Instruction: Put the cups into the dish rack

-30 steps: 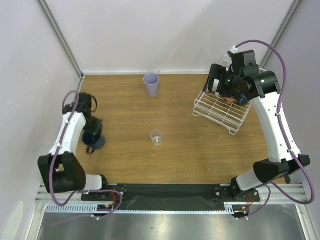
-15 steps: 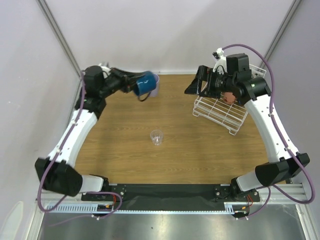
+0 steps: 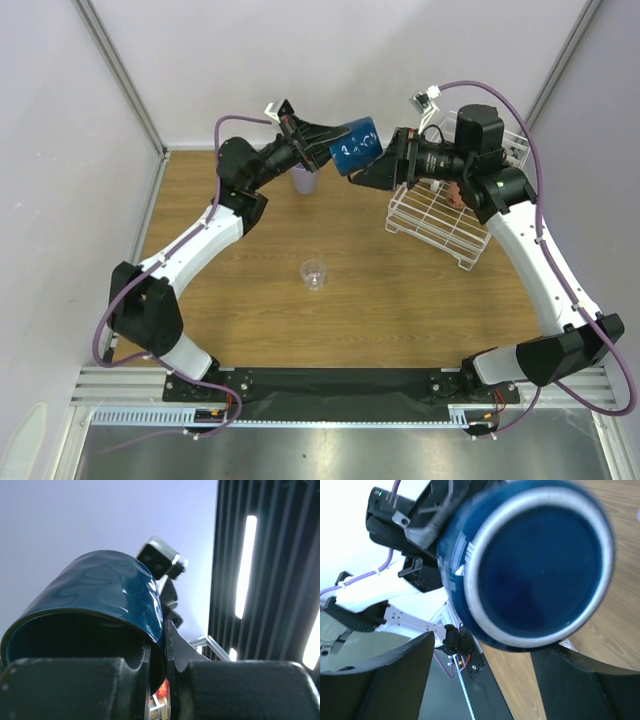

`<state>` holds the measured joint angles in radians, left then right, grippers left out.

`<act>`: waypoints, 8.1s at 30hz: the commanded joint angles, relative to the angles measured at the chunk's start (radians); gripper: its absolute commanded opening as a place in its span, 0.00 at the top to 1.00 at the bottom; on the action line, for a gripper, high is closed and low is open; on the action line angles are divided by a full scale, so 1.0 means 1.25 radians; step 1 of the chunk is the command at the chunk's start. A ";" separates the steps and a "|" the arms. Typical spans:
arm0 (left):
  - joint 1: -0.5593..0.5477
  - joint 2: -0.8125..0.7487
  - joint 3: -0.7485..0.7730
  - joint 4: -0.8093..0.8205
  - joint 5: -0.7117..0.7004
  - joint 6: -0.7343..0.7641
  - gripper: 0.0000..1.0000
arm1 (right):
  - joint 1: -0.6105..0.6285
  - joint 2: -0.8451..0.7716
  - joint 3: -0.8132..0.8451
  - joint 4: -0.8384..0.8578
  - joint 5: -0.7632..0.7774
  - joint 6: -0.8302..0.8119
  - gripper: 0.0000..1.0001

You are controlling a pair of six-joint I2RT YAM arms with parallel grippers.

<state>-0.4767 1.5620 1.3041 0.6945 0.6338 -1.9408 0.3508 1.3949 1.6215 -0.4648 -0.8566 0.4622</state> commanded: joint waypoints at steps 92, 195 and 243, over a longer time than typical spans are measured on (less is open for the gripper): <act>0.360 -0.256 -0.156 -1.001 0.284 0.613 0.00 | -0.139 0.336 0.074 -0.189 0.737 -0.382 1.00; -0.168 0.450 0.364 -1.502 -0.489 0.991 0.87 | -0.153 -0.164 -0.061 -0.536 0.774 -0.151 0.05; -0.083 0.135 -0.044 0.434 -0.008 -0.294 1.00 | -0.124 -0.084 -0.223 0.443 0.126 0.389 0.26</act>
<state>-0.5625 1.7451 1.2476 1.1187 0.6098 -2.0003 0.1879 1.2850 1.3430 -0.0116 -0.7300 0.9115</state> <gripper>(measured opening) 0.039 0.741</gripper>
